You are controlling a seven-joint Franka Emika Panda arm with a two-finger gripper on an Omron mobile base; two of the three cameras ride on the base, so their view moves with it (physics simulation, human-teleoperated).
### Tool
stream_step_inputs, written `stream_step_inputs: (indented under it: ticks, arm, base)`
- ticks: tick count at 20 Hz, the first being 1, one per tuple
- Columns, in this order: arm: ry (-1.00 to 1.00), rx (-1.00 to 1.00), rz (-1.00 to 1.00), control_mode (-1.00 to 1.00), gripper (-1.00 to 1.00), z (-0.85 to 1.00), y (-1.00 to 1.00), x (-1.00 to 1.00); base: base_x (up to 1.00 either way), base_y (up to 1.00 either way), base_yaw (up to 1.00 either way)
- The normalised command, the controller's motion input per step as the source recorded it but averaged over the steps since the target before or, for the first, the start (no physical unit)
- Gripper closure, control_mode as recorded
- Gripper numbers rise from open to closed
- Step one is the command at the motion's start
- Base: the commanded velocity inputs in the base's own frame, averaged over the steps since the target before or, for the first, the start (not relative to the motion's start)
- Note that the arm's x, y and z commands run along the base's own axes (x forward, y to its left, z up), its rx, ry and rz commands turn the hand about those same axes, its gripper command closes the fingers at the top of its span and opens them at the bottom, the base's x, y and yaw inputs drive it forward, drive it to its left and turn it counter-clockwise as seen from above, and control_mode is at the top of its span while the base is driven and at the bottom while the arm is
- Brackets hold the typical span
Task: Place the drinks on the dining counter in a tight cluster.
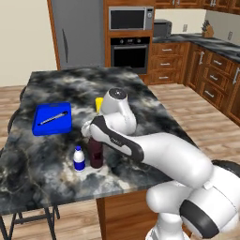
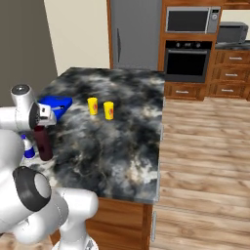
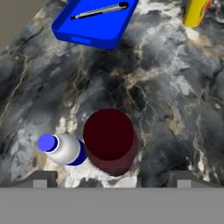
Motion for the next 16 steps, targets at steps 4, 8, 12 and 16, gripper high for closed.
stream_step_inputs:
  ticks: [4, 8, 12, 16]
  arm:
    - [0.0, 0.02, -0.1, -1.0, -1.0, 0.45, -0.38, -0.37]
    - [0.02, 0.0, -0.12, -1.0, -1.0, 0.3, -0.44, -0.52]
    - [0.06, 0.0, -0.17, -1.0, -1.0, 0.08, -0.6, -0.6]
    - [0.04, 0.0, -0.13, -1.0, -1.0, 0.03, -0.55, -0.7]
  base:
    - [0.0, 0.0, 0.0]
    - [0.0, 0.0, 0.0]
    - [0.0, 0.0, 0.0]
    - [0.0, 0.0, 0.0]
